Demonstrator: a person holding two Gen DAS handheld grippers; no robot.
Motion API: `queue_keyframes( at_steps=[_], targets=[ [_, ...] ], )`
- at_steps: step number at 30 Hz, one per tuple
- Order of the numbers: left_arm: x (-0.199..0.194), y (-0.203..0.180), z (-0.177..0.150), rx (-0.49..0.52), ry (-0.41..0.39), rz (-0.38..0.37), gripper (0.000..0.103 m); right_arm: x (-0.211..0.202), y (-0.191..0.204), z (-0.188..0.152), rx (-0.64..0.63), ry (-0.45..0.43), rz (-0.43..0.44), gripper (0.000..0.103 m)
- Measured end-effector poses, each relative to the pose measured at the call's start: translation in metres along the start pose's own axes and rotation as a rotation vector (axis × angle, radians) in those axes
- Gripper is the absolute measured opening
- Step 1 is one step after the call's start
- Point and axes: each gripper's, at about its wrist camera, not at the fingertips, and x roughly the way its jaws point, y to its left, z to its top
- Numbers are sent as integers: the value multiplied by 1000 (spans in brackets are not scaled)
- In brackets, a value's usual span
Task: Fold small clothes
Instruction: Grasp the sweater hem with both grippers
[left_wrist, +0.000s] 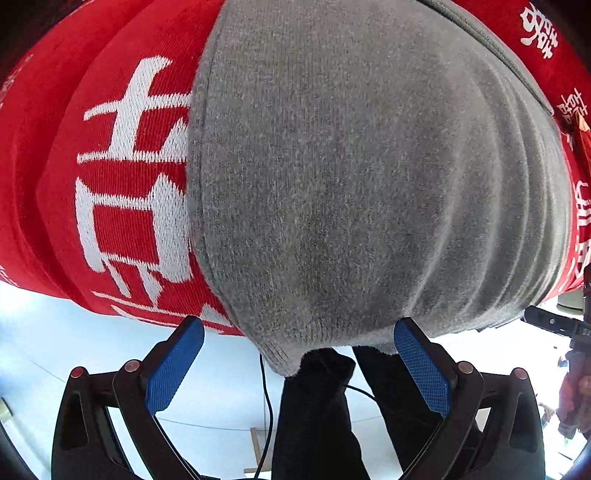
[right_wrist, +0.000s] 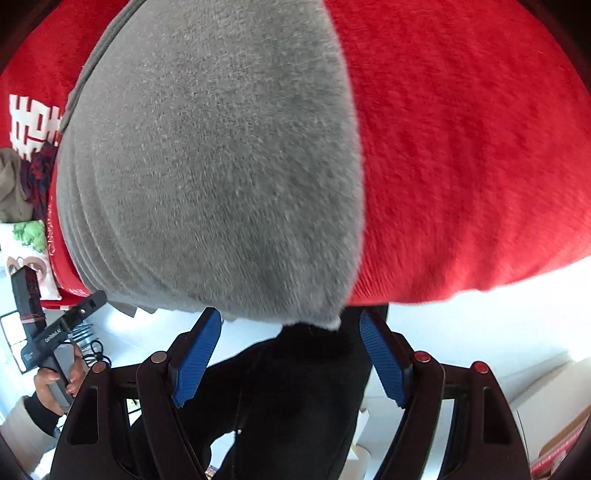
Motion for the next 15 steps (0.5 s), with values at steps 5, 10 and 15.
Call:
queue_keyframes(
  at_steps=[5, 10, 15],
  targets=[
    [-6, -4, 5, 34, -6, -38, 70, 6, 1, 0, 45, 22, 117, 23],
    [-29, -1, 2, 72, 27, -177, 10, -17, 17, -5, 56, -1, 288, 14],
    [-86, -4, 25, 103, -60, -309, 10, -58, 42, 10, 43, -76, 435, 14]
  ],
)
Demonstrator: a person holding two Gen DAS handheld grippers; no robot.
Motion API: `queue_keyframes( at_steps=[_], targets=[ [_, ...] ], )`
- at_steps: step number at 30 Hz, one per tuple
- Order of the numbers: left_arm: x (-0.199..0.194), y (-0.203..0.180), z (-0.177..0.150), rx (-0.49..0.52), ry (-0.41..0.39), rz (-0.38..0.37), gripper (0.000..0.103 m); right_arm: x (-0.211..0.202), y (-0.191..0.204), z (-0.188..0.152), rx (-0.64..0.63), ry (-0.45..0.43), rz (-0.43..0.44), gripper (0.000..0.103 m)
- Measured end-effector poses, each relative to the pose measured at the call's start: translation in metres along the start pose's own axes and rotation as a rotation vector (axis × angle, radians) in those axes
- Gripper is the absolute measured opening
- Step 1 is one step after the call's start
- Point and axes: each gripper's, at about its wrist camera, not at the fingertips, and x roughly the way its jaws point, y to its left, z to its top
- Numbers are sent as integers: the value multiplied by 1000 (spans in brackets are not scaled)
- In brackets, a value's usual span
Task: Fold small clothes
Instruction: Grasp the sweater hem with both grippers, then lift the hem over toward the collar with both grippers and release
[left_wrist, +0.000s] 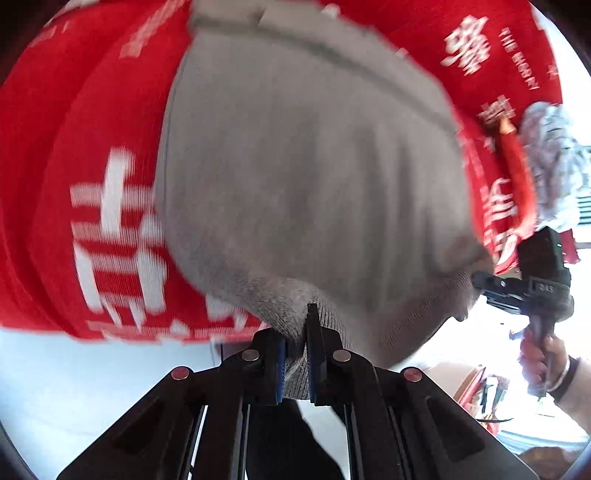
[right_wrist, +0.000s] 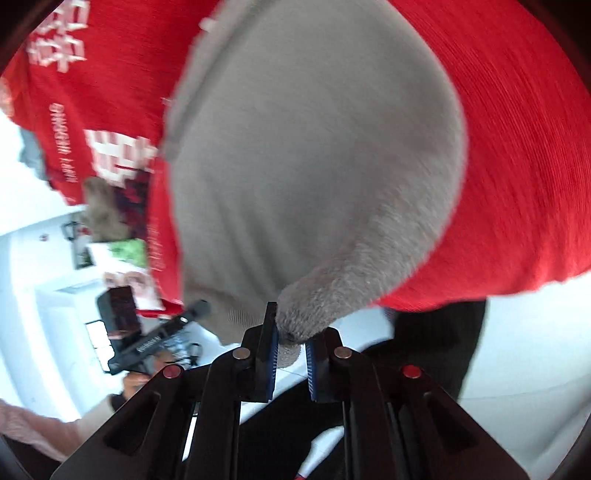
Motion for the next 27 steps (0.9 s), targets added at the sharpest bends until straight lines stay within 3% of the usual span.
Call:
queue_keyframes(
  at_steps=[9, 18, 23, 27],
  targets=[
    [-58, -13, 117, -17, -232, -85, 10, -46, 53, 85, -32, -171, 203, 14],
    [-64, -14, 232, -11, -365, -27, 10, -65, 90, 211, -95, -237, 201, 14],
    [-36, -6, 289, -57, -369, 98, 10, -46, 80, 276, -36, -243, 167, 14],
    [-5, 2, 315, -92, -296, 175, 10, -20, 55, 310, 58, -189, 120, 15]
  ],
)
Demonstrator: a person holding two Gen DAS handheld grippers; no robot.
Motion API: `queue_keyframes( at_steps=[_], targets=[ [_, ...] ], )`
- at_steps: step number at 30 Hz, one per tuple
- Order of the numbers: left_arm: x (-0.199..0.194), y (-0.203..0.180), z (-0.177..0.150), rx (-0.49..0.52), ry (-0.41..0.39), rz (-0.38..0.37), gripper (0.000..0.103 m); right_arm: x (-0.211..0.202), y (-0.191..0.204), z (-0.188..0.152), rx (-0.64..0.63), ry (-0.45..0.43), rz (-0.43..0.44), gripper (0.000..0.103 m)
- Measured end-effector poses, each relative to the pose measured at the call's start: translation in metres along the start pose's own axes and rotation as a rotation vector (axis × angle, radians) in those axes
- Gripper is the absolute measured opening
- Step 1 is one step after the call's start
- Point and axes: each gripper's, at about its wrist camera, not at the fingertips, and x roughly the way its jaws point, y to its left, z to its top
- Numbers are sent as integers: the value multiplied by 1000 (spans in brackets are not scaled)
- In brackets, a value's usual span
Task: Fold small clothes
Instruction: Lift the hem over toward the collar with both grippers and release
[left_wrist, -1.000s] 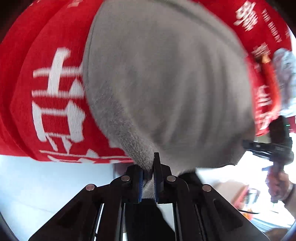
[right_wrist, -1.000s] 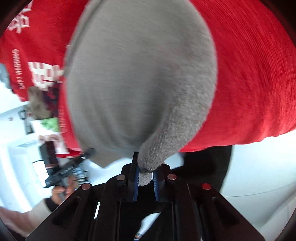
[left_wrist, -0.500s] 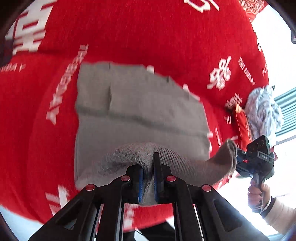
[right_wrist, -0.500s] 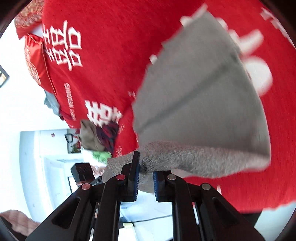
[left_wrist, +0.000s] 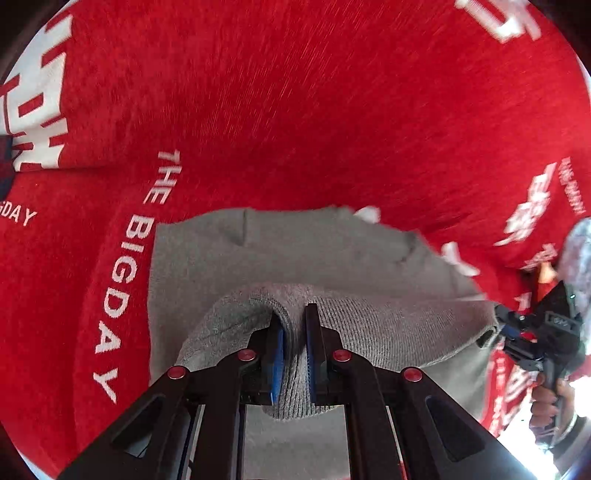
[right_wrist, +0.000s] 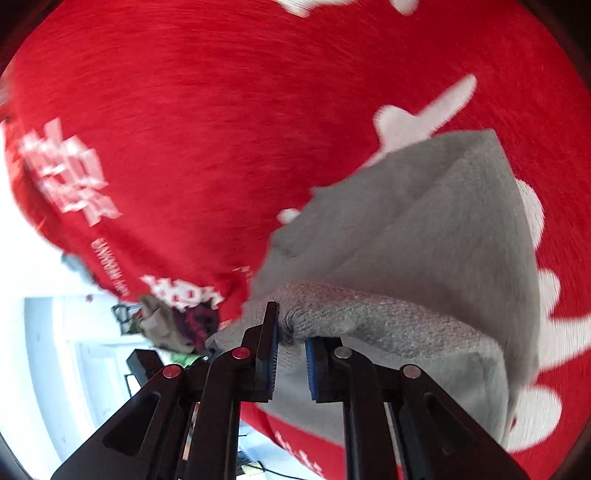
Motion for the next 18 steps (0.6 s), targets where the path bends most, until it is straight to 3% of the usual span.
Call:
queue_keyframes(
  at_steps=[2, 3, 4, 5, 6, 7, 8, 9, 12, 15, 18],
  targets=[
    [13, -2, 2, 11, 28, 44, 10, 10, -9, 12, 38, 20, -31, 18],
    [16, -2, 4, 13, 42, 62, 15, 11, -13, 16, 51, 21, -34, 18],
    [16, -3, 7, 12, 50, 79, 31, 11, -15, 20, 62, 22, -29, 20],
    [12, -4, 6, 17, 32, 101, 58, 9, -17, 22, 67, 24, -17, 22],
    [6, -5, 6, 24, 2, 135, 74, 8, -17, 25, 65, 26, -8, 26],
    [-1, -6, 7, 29, -34, 173, 91, 5, -16, 30, 60, 21, -3, 38],
    [-10, -8, 8, 34, -69, 197, 91, 1, -15, 32, 57, 11, 2, 48],
    [-13, -8, 9, 34, -71, 196, 91, -5, -13, 36, 53, -10, 14, 63],
    [-18, -8, 10, 38, -59, 196, 91, -21, -3, 45, 33, -67, 17, 65],
    [-14, -14, 6, 73, -28, 188, 91, -27, 13, 48, -53, -60, -46, 65],
    [0, -24, -3, 98, 45, 90, 91, -19, 29, 39, -177, -1, -92, 63]
  ],
)
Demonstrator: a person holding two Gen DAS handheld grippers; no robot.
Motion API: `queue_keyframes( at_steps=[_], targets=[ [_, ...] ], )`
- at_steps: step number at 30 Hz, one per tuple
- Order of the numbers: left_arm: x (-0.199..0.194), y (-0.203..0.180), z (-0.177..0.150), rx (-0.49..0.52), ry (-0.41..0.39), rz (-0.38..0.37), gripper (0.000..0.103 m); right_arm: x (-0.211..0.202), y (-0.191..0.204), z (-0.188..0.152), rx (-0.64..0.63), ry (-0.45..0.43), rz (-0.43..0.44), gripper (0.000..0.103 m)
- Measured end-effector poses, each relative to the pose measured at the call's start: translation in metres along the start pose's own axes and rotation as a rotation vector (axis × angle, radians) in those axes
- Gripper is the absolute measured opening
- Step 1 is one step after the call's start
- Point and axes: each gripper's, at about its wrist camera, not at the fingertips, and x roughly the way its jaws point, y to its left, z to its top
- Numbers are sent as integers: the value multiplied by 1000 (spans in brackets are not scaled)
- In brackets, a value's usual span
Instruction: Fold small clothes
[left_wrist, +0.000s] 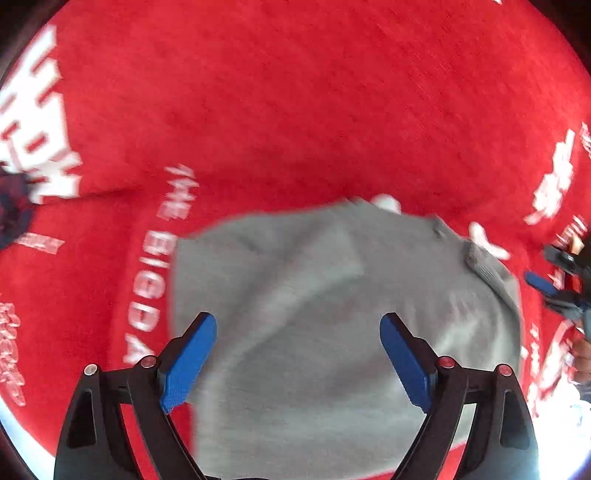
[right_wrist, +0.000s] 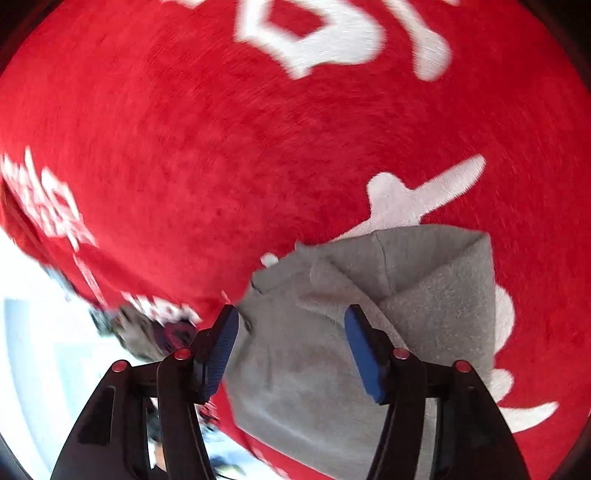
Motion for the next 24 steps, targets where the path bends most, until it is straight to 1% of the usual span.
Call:
queue_keyframes(
  at_steps=[1, 2, 3, 4, 5, 7, 8, 9, 10, 12, 13, 14, 15, 16, 17, 18, 20, 22, 23, 24],
  targets=[
    [6, -5, -2, 11, 29, -37, 91, 8, 7, -5, -46, 46, 16, 61],
    [14, -12, -3, 26, 50, -57, 91, 16, 11, -9, -73, 88, 29, 60],
    [22, -20, -4, 47, 60, -57, 91, 30, 15, -16, -101, 147, 31, 60],
    [30, -26, -4, 62, 64, -50, 91, 40, 16, -20, -114, 180, 21, 60],
    [41, -31, 0, 66, 62, -34, 91, 54, 15, -24, -126, 215, -7, 60],
    [51, -33, 7, 53, 38, 11, 91, 72, 8, -27, -144, 238, -64, 59],
    [55, -30, 13, 35, 13, 48, 91, 75, 6, -26, -153, 219, -93, 57],
    [58, -24, 19, 13, -10, 90, 91, 74, 1, -20, -153, 177, -122, 56],
    [61, -15, 25, -19, -31, 138, 91, 70, -4, -12, -138, 144, -132, 53],
    [66, 4, 33, -66, -44, 216, 91, 61, -14, -1, -114, 81, -171, 50],
    [68, 13, 37, -88, -46, 254, 91, 54, -18, 7, -113, 40, -205, 50],
    [70, 27, 39, -119, -47, 314, 91, 48, -22, 14, -112, 10, -243, 50],
    [70, 36, 41, -144, -45, 344, 91, 42, -25, 19, -106, -14, -276, 51],
    [69, 46, 41, -175, -42, 358, 91, 35, -32, 25, -83, -38, -321, 53],
    [66, 57, 39, -214, -39, 362, 91, 30, -38, 27, -63, -48, -354, 53],
    [61, 63, 36, -231, -40, 362, 91, 24, -43, 30, -41, -62, -366, 53],
    [52, 66, 32, -219, -47, 394, 91, 10, -45, 31, -3, -89, -351, 53],
    [43, 69, 29, -187, -41, 441, 91, -3, -44, 26, -6, -102, -358, 53],
    [38, 70, 26, -178, -34, 447, 91, -9, -45, 24, -10, -101, -355, 53],
    [32, 72, 23, -178, -31, 432, 91, -12, -44, 21, -15, -99, -352, 53]
  ],
)
